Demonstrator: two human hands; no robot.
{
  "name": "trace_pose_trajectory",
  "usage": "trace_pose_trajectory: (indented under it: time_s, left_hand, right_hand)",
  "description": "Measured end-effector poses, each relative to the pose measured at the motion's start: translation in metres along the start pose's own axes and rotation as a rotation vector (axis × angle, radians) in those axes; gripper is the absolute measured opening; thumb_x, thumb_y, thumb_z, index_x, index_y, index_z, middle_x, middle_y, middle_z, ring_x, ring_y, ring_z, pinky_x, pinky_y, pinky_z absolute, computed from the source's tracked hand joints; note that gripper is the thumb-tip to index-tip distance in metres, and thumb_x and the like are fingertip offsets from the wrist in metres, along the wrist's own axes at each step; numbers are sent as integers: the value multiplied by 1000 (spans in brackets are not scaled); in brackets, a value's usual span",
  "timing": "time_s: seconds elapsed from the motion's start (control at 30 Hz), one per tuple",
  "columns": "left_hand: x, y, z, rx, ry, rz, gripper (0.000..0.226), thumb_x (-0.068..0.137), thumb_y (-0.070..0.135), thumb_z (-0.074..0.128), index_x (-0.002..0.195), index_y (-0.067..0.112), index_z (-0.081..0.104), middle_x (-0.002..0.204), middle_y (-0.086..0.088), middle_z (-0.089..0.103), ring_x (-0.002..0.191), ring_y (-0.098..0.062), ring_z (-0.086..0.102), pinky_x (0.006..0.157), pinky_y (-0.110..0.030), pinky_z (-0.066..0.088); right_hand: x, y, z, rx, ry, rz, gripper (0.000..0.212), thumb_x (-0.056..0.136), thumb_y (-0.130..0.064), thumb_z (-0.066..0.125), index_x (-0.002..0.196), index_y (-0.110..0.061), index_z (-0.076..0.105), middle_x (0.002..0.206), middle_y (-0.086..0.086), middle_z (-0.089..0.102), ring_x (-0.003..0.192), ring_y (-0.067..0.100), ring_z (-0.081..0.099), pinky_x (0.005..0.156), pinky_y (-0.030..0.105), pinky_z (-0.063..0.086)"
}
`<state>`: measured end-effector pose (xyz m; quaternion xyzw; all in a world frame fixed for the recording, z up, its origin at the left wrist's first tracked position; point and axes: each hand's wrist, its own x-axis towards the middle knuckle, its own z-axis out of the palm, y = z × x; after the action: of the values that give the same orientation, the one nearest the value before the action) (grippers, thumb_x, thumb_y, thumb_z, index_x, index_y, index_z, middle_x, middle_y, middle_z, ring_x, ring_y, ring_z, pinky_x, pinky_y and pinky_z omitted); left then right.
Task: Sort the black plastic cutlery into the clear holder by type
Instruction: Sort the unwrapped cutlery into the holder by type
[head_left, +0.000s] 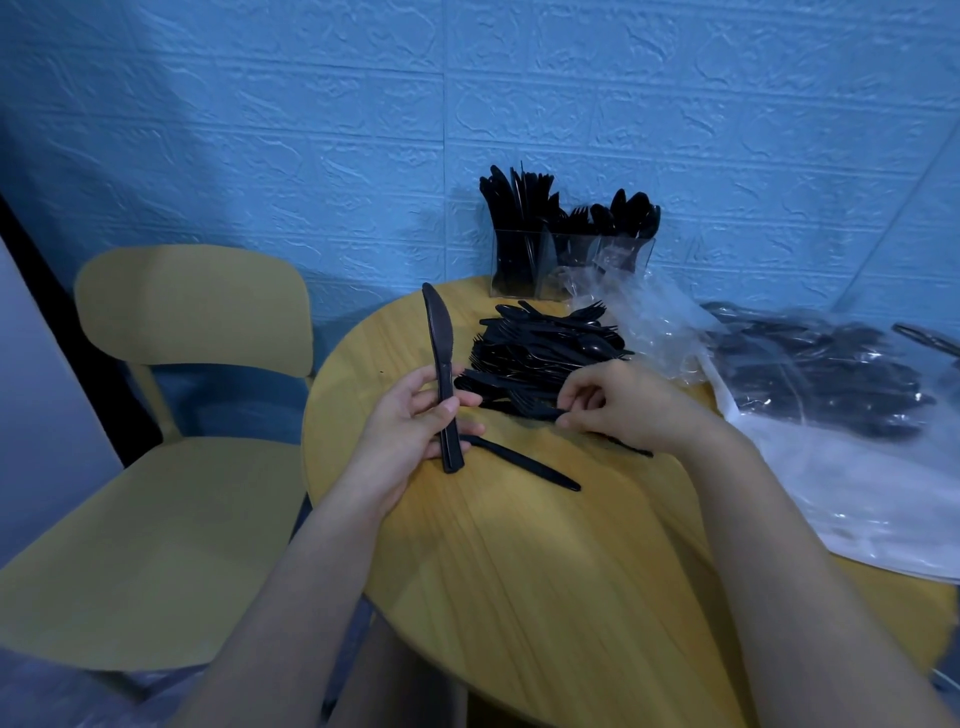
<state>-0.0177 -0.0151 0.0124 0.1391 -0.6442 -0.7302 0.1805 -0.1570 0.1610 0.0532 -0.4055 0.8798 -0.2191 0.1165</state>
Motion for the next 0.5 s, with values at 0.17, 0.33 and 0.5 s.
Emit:
trace_pose_trajectory:
  time_s: [0.17, 0.33, 0.5]
  left_hand:
    - [1, 0, 0, -11, 68, 42, 28, 95, 3, 48, 116, 19, 56, 92, 0, 72, 75, -17, 71, 65, -28, 58]
    - [5, 2, -6, -122, 284, 87, 26, 96, 2, 49, 115, 16, 57, 88, 2, 71, 70, -14, 70, 64, -27, 59]
    - [4, 1, -5, -85, 223, 66, 31, 96, 4, 49, 123, 18, 55, 95, 1, 71, 74, -15, 71, 65, -26, 58]
  right_hand:
    - [-5, -13, 3, 48, -172, -71, 10, 79, -32, 75, 82, -28, 66, 77, -10, 62, 69, -1, 54, 66, 16, 44]
    - [-6, -25, 11, 29, -321, -130, 17, 77, -36, 76, 87, -25, 69, 85, -5, 68, 74, 0, 58, 74, 22, 51]
    - [-4, -16, 5, 58, -74, -59, 12, 82, -41, 69, 82, -29, 70, 72, -17, 64, 70, -6, 57, 58, 9, 41]
